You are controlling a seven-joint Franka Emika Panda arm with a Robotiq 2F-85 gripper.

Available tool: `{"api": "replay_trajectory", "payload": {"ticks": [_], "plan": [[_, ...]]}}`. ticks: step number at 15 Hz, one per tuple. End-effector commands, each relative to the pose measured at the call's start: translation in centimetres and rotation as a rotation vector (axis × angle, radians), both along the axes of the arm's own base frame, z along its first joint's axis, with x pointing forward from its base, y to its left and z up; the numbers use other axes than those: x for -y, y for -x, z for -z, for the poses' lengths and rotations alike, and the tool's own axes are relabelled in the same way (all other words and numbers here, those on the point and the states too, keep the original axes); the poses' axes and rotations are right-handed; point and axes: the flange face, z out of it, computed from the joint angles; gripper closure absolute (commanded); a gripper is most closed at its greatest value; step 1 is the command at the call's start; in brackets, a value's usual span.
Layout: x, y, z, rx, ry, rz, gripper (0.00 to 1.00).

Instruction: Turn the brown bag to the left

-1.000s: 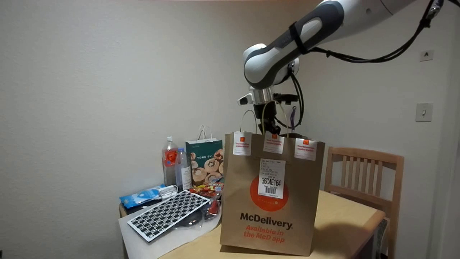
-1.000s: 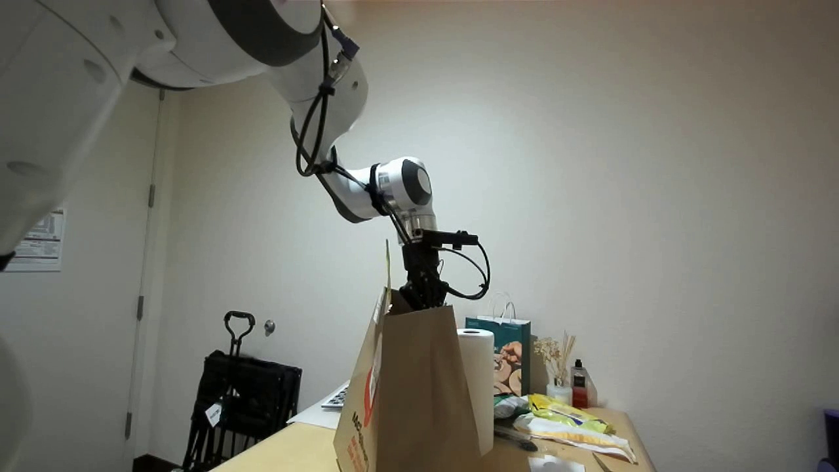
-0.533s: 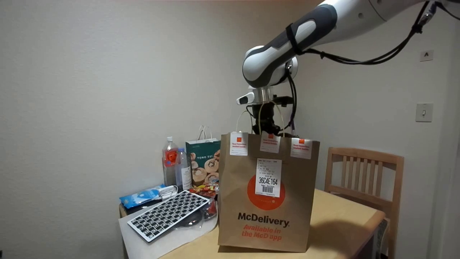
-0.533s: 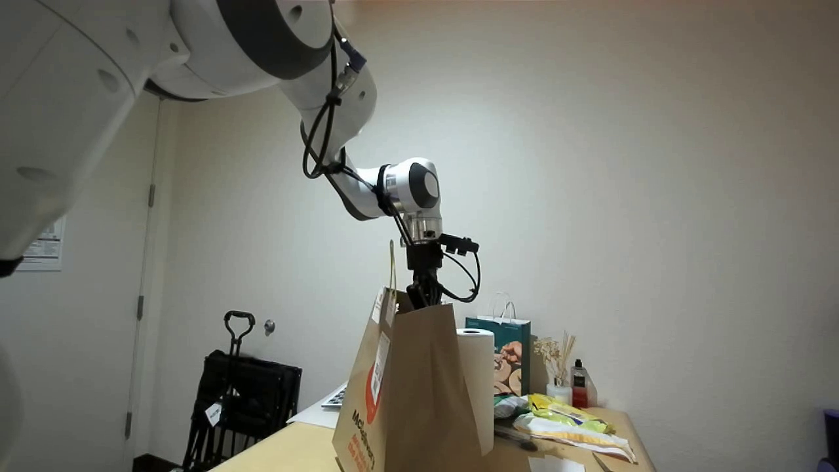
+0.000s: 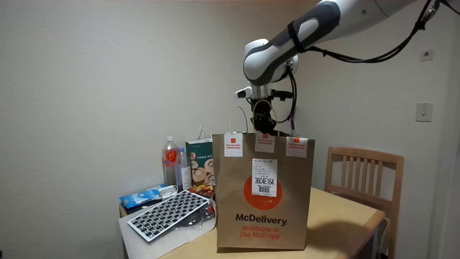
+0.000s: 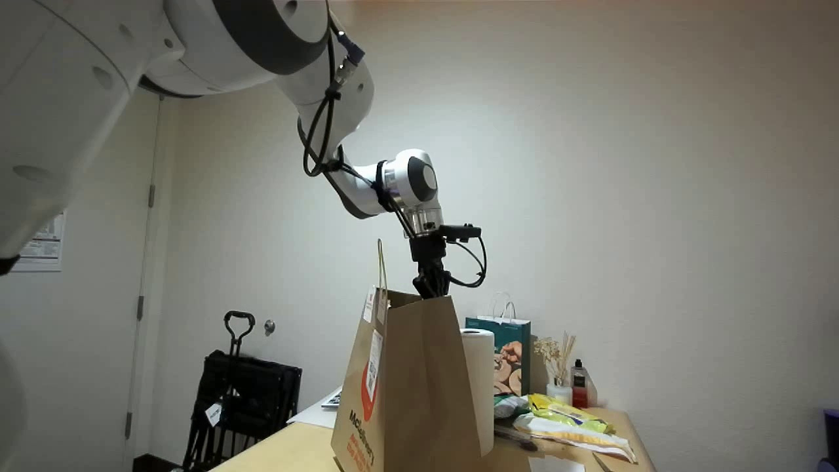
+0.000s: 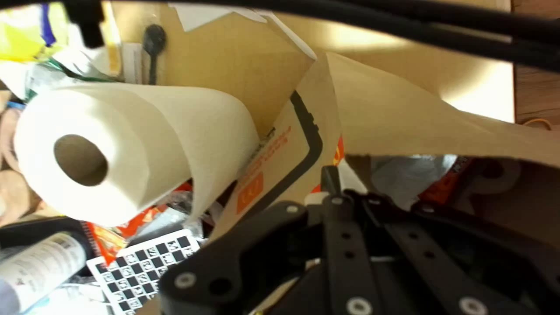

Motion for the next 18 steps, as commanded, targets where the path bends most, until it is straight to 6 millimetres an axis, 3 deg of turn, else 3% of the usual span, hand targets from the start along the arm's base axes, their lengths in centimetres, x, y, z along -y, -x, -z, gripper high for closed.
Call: {"api": "replay_trajectory", "payload": {"ticks": [1, 4, 5, 8, 9, 11, 12, 14, 18], "plan": [[0.6, 0.8, -2.4, 0.147, 0.041, 0.118, 1.0], [1.0, 0.8, -2.7, 0.236, 0.109, 0.201, 1.0], [1.1, 1.0, -2.4, 0.237, 0.132, 0.235, 0.74], [0.6, 1.4, -1.3, 0.176, 0.118, 0.279, 0.6], [1.0, 0.2, -1.3, 0.191, 0.122, 0.255, 0.79], [0.8, 0.3, -1.0, 0.181, 0.121, 0.259, 0.66], [0.6, 0.4, -1.4, 0.188, 0.107, 0.251, 0.35], [-0.1, 0.6, -3.0, 0.222, 0.08, 0.24, 0.34], [-1.5, 1.2, -7.0, 0.293, 0.061, 0.228, 0.09]]}}
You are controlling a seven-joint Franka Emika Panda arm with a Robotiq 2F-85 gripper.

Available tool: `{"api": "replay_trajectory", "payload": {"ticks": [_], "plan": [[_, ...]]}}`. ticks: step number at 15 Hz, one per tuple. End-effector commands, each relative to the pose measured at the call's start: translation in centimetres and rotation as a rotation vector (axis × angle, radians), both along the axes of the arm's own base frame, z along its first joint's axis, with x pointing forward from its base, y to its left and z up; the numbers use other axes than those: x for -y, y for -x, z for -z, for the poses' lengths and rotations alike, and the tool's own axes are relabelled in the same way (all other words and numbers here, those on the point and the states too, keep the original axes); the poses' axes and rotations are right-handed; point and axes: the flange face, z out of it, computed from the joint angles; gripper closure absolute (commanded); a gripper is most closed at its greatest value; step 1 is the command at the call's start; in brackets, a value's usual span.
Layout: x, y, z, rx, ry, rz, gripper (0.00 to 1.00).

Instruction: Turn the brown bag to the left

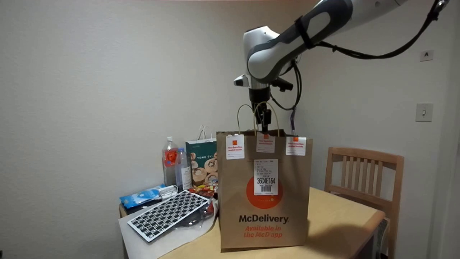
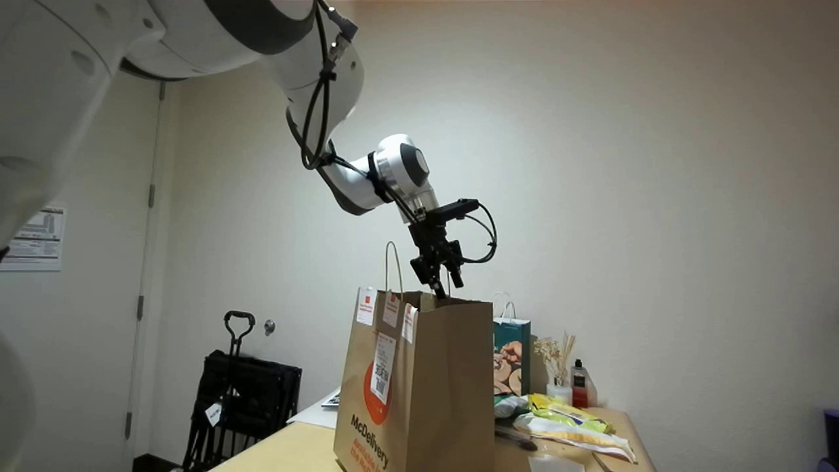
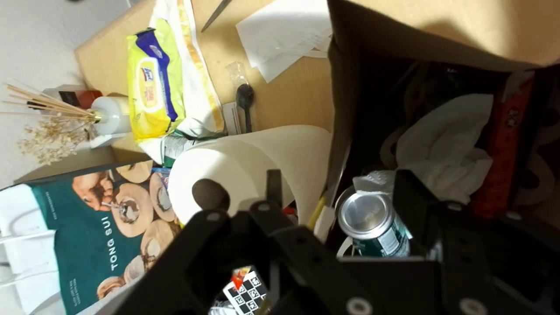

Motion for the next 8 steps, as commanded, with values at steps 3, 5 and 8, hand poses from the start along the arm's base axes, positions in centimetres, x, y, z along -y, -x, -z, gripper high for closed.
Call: {"api": "replay_trajectory", "payload": {"ticks": [3, 5, 8], "plan": [[-1.4, 1.6, -5.7, 0.099, -0.02, -0.025, 0.0], [-2.0, 1.9, -7.0, 0.116, -0.037, -0.027, 0.0], [-4.1, 2.5, -7.9, 0.121, -0.071, -0.077, 0.0]]}}
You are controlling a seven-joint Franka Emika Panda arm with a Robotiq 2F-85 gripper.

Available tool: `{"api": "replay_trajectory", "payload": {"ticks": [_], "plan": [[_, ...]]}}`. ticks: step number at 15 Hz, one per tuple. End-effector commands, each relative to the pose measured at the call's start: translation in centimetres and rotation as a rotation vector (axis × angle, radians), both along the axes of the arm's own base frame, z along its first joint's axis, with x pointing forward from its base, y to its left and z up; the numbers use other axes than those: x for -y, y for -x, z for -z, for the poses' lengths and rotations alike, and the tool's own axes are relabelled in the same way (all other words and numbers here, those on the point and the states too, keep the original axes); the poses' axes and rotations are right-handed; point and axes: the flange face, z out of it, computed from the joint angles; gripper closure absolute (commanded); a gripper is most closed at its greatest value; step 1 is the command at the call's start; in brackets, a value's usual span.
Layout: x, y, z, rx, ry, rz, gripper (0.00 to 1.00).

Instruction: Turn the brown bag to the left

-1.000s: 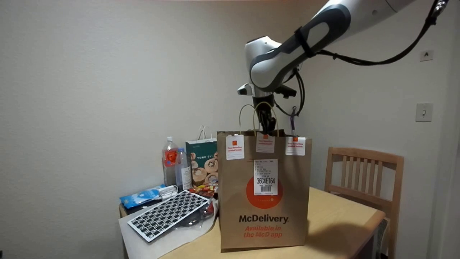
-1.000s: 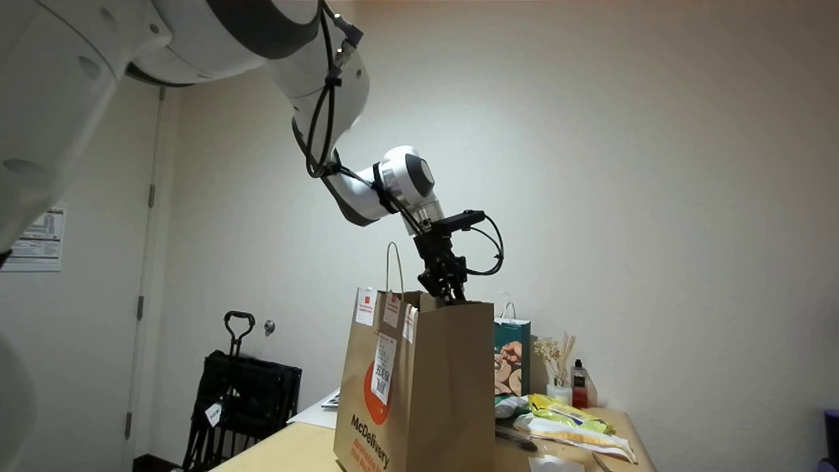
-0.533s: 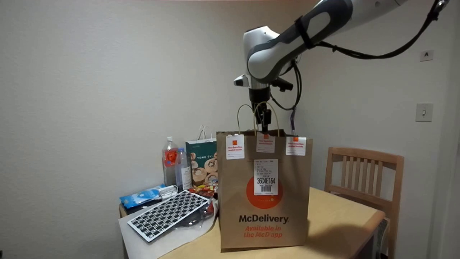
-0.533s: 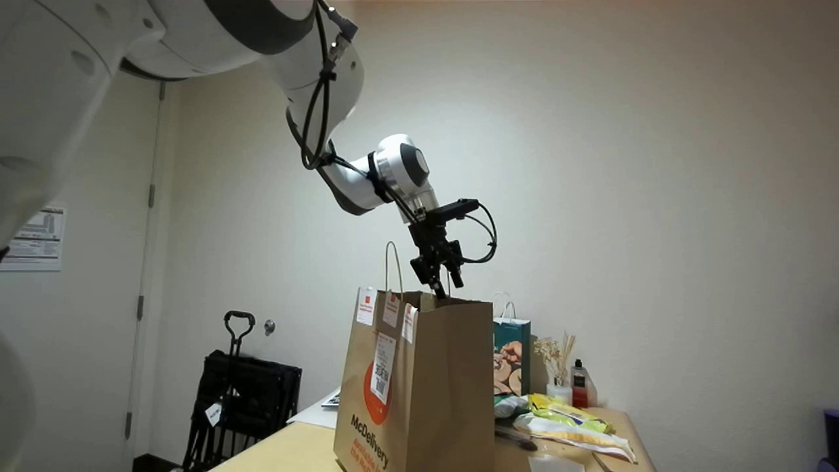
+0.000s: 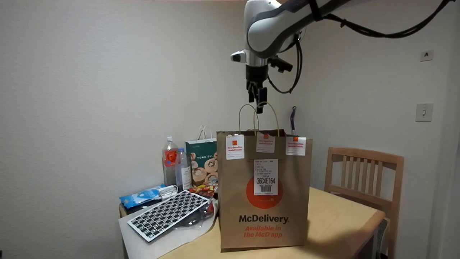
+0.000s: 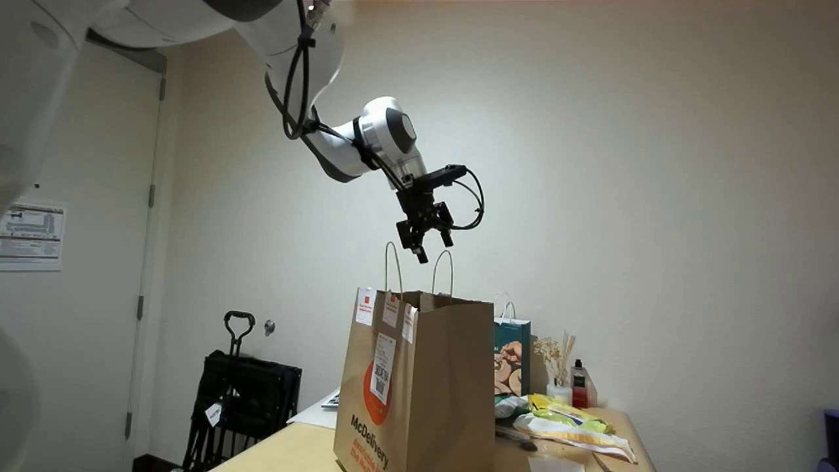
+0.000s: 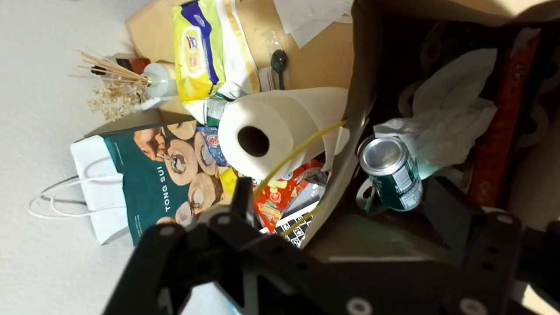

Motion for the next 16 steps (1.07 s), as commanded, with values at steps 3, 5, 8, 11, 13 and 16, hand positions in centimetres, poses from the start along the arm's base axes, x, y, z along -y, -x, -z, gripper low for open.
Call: {"api": "replay_trajectory", "payload": {"ticks": [3, 5, 8, 11, 13, 16], "plan": [[-4.3, 0.9, -1.6, 0.031, -0.013, -0.102, 0.0], [-6.4, 1.1, -1.4, 0.015, -0.013, -0.142, 0.0], [-8.8, 1.9, 0.0, -0.021, -0.031, -0.165, 0.0], [-10.3, 2.3, 1.6, -0.068, -0.058, -0.17, 0.0], [-10.6, 2.7, 3.0, -0.123, -0.086, -0.163, 0.0], [-10.8, 1.9, 2.6, -0.091, -0.068, -0.154, 0.0]]}}
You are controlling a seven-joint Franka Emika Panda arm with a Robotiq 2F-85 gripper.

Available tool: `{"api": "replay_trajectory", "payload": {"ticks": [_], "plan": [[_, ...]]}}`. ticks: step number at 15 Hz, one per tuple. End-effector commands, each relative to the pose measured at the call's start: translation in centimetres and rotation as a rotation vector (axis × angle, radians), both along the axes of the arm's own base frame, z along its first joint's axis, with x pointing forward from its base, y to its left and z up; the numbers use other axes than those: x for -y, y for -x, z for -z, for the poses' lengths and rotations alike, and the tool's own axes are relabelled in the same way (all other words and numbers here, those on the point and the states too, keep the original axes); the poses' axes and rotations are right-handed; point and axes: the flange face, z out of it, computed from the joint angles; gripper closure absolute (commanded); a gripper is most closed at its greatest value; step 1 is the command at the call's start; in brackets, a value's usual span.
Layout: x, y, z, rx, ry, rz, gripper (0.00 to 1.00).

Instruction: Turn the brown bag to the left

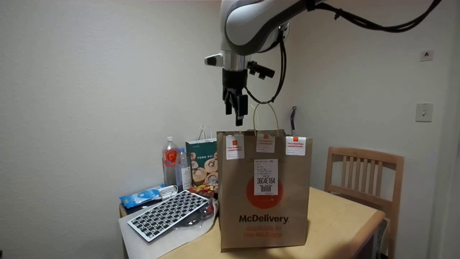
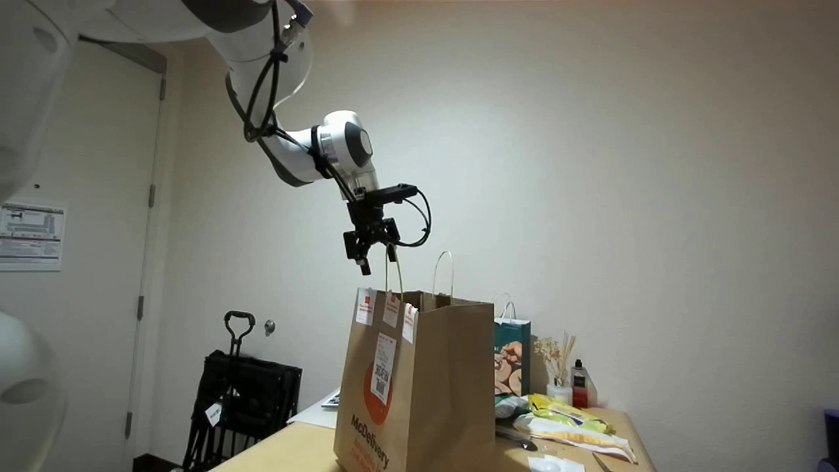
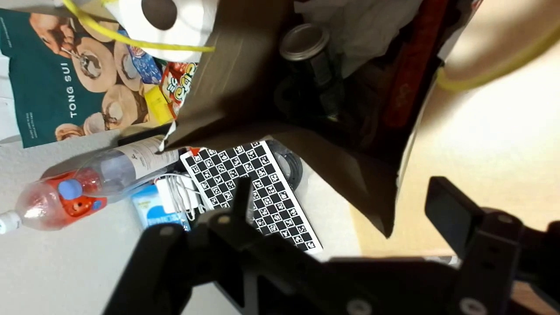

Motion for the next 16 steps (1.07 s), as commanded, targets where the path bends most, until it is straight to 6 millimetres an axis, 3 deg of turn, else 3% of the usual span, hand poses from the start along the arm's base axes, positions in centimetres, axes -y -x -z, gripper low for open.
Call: {"api": "replay_trajectory", "payload": {"ticks": [1, 11, 16], "plan": [[0.0, 0.0, -0.1, 0.0, 0.0, 0.001, 0.0], [-0.2, 2.1, 4.3, -0.237, -0.063, 0.036, 0.0], [-0.4, 2.2, 3.3, -0.189, -0.03, 0.039, 0.0]]}}
